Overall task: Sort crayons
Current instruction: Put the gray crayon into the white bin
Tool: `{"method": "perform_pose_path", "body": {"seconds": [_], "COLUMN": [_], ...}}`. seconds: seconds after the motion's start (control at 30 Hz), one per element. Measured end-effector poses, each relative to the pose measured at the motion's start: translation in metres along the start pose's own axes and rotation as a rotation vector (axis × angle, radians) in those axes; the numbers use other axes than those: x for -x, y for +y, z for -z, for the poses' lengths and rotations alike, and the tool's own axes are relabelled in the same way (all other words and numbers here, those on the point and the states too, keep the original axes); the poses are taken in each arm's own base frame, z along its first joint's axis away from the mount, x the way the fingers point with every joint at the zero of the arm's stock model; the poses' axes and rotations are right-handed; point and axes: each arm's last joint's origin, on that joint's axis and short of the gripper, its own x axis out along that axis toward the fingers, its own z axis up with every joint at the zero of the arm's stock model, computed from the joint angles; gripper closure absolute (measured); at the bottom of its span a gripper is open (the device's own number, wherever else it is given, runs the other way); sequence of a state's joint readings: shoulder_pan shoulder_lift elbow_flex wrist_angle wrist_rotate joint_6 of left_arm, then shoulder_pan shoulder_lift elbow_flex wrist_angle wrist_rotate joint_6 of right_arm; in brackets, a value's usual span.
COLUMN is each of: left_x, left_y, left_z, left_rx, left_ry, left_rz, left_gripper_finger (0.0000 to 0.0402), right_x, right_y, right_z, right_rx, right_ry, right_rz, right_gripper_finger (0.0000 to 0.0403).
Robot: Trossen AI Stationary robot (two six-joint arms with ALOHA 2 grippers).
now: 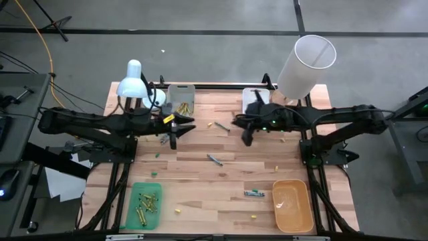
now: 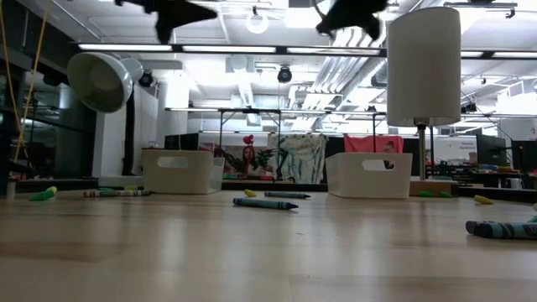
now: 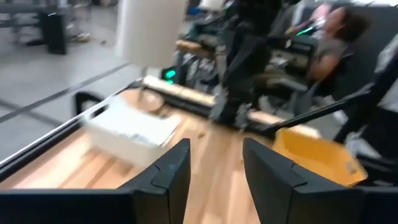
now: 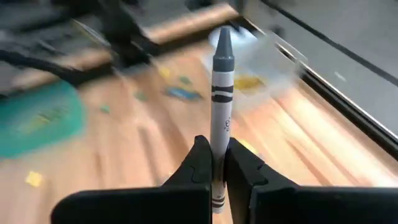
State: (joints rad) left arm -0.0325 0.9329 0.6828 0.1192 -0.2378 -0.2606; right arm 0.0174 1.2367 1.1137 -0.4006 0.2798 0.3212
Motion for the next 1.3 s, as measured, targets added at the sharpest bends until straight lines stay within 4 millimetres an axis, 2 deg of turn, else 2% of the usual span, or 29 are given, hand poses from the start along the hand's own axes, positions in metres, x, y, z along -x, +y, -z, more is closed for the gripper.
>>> {"method": "perform_pose_path", "body": {"seconds": [0.13, 0.23, 0.37, 0.5, 0.57, 0.7, 0.8, 0.87, 1.0, 1.07, 1.2, 1.3], "left_x": [0.015, 0.022, 0.026, 0.025, 0.023, 0.02, 0.017, 0.016, 0.015, 0.015, 0.015, 0.015], "left_y": [0.005, 0.007, 0.008, 0.008, 0.009, 0.009, 0.009, 0.009, 0.009, 0.009, 0.008, 0.008], "left_z": [-0.001, -0.003, -0.004, -0.003, -0.001, 0.002, 0.005, 0.005, 0.006, 0.005, 0.005, 0.005], "left_rx": [-0.012, -0.014, -0.016, 0.002, 0.019, 0.049, 0.066, 0.07, 0.069, 0.071, 0.072, 0.07], "left_ry": [0.028, 0.022, 0.018, 0.028, 0.041, 0.056, 0.068, 0.069, 0.074, 0.07, 0.069, 0.07], "left_rz": [-0.057, -0.088, -0.112, -0.118, -0.129, -0.141, -0.148, -0.149, -0.15, -0.149, -0.148, -0.149], "left_gripper_finger": [0.0265, 0.0265, 0.0265, 0.0266, 0.0265, 0.0266, 0.0265, 0.0266, 0.0266, 0.0266, 0.0266, 0.0266], "right_x": [0.02, 0.031, 0.036, 0.032, 0.026, 0.01, -0.007, -0.02, -0.047, -0.06, -0.081, -0.093], "right_y": [-0.012, -0.02, -0.031, -0.043, -0.052, -0.076, -0.103, -0.123, -0.159, -0.173, -0.189, -0.195], "right_z": [0.013, 0.027, 0.061, 0.093, 0.096, 0.086, 0.074, 0.074, 0.081, 0.092, 0.112, 0.119], "right_rx": [-0.027, -0.077, -0.216, -0.406, -0.487, -0.571, -0.612, -0.661, -0.77, -0.81, -0.853, -0.891], "right_ry": [0.109, 0.108, 0.084, 0.046, 0.013, 0.026, 0.066, 0.127, 0.244, 0.316, 0.42, 0.421], "right_rz": [0.148, 0.197, 0.199, 0.203, 0.226, 0.313, 0.406, 0.456, 0.498, 0.508, 0.554, 0.55], "right_gripper_finger": [0.0402, 0.0402, 0.0402, 0.0402, 0.0402, 0.0402, 0.0402, 0.0401, 0.0396, 0.0395, 0.0394, 0.0393]}}
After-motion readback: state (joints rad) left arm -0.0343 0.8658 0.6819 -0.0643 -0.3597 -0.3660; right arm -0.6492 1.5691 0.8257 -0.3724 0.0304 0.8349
